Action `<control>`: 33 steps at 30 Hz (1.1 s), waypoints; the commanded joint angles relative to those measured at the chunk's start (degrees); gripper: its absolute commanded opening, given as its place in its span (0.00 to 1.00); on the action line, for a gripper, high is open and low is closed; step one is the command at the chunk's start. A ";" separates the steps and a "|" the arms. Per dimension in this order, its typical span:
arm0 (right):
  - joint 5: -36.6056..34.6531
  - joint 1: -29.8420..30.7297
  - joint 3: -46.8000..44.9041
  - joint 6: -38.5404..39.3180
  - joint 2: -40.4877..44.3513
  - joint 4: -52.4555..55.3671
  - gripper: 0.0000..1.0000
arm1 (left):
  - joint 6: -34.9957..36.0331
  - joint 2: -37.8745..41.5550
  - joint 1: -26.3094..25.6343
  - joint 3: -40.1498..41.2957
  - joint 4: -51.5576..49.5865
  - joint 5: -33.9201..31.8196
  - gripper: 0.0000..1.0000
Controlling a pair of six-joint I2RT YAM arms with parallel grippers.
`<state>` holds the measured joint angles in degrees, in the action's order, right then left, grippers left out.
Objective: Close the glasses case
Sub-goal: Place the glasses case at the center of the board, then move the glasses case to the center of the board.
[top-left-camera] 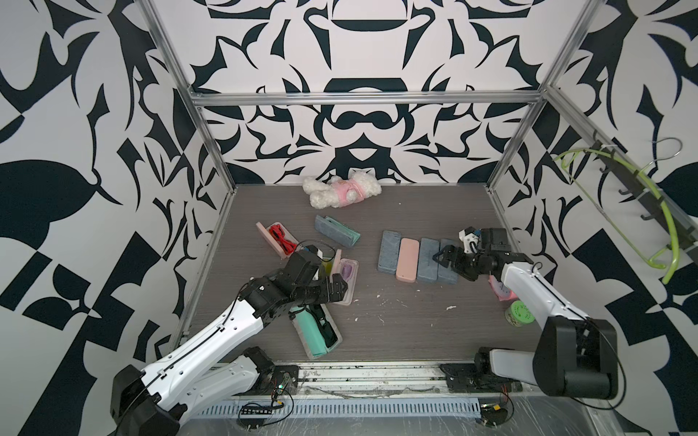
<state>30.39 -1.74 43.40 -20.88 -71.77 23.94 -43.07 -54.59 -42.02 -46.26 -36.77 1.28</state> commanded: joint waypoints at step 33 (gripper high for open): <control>-31.82 54.14 29.55 -29.08 -36.34 1.54 0.37 | 5.46 -4.85 11.84 -0.60 5.22 8.28 0.82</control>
<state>2.61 52.42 71.11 -48.47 -109.10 21.69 -37.63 -60.34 -30.48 -48.25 -30.81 8.84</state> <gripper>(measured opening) 0.379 0.824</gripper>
